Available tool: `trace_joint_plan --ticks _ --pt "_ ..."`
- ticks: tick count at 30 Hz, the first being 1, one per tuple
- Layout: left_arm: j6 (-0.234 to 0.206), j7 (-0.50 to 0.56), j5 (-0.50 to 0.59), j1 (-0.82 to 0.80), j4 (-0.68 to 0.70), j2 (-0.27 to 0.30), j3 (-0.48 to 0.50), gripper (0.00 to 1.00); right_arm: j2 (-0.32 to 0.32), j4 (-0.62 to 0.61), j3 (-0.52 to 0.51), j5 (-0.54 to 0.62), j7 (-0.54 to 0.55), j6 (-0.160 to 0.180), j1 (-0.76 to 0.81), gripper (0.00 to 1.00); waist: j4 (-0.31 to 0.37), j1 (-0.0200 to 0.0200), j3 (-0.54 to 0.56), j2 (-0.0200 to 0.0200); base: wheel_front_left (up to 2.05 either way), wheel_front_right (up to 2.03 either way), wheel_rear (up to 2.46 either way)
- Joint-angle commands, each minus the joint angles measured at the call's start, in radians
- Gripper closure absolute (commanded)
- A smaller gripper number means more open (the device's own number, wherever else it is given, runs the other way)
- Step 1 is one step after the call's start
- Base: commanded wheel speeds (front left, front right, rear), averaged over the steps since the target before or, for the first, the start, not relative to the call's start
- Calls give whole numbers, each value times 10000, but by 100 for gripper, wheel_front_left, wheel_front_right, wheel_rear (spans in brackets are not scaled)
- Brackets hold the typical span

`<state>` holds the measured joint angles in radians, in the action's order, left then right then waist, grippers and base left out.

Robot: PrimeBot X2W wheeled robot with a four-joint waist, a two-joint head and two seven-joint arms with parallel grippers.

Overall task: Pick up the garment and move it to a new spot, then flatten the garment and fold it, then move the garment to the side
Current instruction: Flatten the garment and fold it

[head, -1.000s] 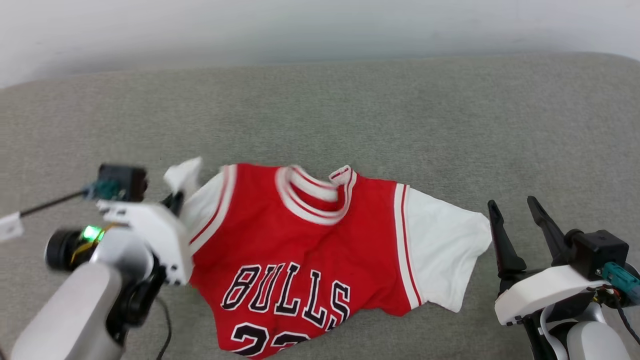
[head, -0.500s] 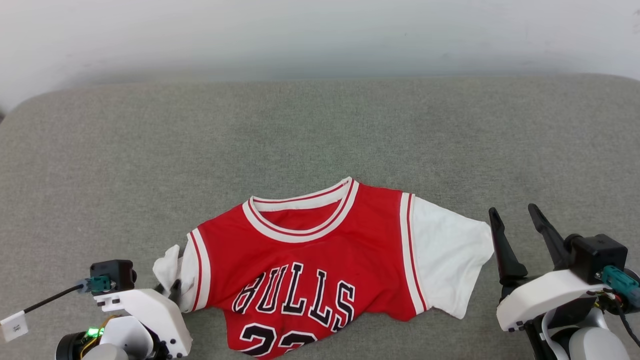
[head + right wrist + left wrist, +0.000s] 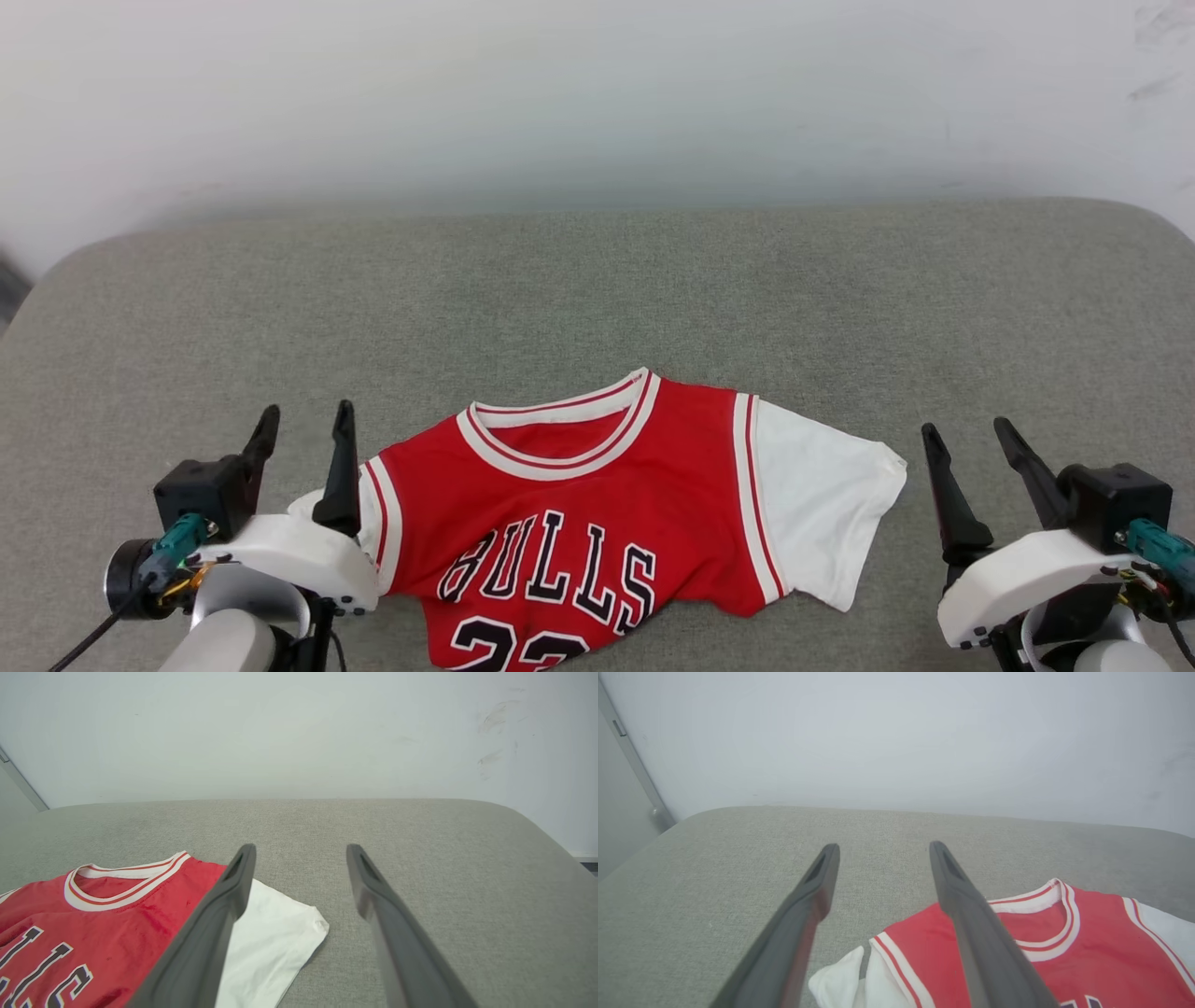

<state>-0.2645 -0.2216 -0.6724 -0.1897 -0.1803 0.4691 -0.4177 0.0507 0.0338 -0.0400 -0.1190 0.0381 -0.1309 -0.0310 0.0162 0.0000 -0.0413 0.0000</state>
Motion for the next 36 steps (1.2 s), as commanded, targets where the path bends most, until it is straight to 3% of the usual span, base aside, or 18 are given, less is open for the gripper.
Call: trace_joint_plan --ticks 1,7,11,20,29,30,31,32,36 --pt "-42 -83 99 -33 122 -27 -30 0 -9 21 -59 21 35 3 132 0 -15 0 29 0 0 0 0" --pt "-70 -259 532 -53 761 -166 -253 0 -8 449 -752 4 452 3 136 0 -220 0 -224 0 0 0 0" --pt "-11 -269 637 -271 1033 -249 -389 0 -18 939 -1125 -513 1354 2 -301 0 -459 0 -688 0 0 0 0" --pt "274 -309 581 -754 974 -473 -453 0 365 1579 -1148 -1123 5482 2 -1502 0 -1003 0 -1794 0 0 0 0" --pt "718 -331 250 -1007 575 -703 -386 0 490 2390 -939 -1088 7070 3 -2059 0 -1298 0 -2260 0 0 0 0" --pt "809 -300 154 -991 522 -699 -373 0 446 2524 -923 -1157 7212 2 -2020 35 -1315 0 -2254 0 0 0 0" --pt "883 -245 66 -972 465 -683 -364 0 414 2575 -918 -1199 7239 2 -2028 80 -1324 0 -2240 0 0 0 0" --pt "950 -204 -27 -945 387 -655 -342 0 384 2638 -933 -1228 7298 2 -2033 100 -1323 0 -2207 0 0 0 0" --pt "1145 203 -352 -852 85 -426 -281 0 500 2459 -967 -1225 7066 3 -2055 100 -1228 0 -1972 0 0 0 0"
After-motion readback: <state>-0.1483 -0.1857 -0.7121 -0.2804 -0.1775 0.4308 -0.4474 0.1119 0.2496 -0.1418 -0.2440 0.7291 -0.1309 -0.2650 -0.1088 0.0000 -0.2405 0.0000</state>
